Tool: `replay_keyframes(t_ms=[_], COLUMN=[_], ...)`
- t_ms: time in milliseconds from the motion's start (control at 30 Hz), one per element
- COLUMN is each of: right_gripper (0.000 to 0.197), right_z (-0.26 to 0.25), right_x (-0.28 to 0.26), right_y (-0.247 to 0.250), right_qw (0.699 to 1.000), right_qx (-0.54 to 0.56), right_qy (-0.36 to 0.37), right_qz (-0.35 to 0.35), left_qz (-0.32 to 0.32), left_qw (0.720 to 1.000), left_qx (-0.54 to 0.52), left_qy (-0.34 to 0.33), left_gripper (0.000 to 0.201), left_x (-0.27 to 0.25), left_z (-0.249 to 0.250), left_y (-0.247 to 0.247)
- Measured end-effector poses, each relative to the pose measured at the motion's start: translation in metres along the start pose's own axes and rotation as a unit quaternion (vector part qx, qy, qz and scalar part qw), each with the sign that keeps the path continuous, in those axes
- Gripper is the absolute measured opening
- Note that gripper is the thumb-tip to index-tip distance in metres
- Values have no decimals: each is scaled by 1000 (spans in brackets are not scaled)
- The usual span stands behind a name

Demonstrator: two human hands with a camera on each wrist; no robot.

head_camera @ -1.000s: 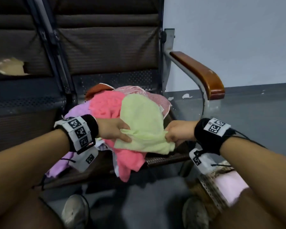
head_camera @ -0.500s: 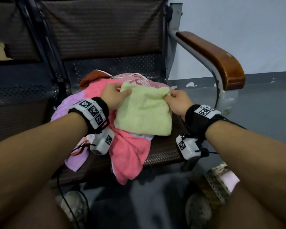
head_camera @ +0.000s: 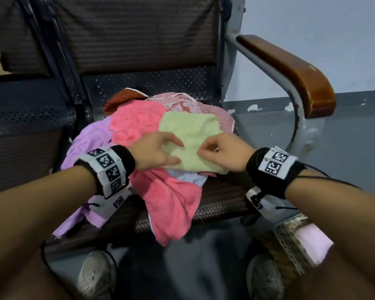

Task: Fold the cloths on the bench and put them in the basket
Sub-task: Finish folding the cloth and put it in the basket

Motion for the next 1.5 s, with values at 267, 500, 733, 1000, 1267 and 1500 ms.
replay_keyframes(t_ms=[267, 500, 733, 1000, 1267, 1500], right_gripper=[45, 22, 34, 38, 25, 23], right_z=[5, 11, 14, 33, 25, 24], right_x=[-22, -28, -27, -17, -13, -24], right_y=[-16, 8, -1, -9, -10, -4], right_qw=[995, 999, 970, 988, 988, 981], right_qx=[-89, -49, 214, 83, 31, 68], right_qy=[25, -17, -88, -124, -130, -114], right_qz=[-28, 1, -77, -42, -74, -144], left_qz=[63, 91, 187, 53, 43, 228], left_qw=[990, 991, 982, 961, 952, 904], left_qx=[114, 62, -27, -5, -84, -332], left_qy=[-50, -73, 16, 272, 292, 141], left_gripper=[33, 14, 33, 99, 60, 35], left_x=[-6, -14, -9, -19, -8, 0], left_z=[-1, 8, 1, -7, 4, 36], left_y=[5, 12, 21, 10, -8, -12])
Point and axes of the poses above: each hand's wrist, its own x-axis towards the middle knuckle, its own y-axis out of the back of the hand, z = x × y, the point moved 4 cm from there along x, towards the middle knuckle, and after that the axes turned 15 degrees about -x, right-handed, at the moved point
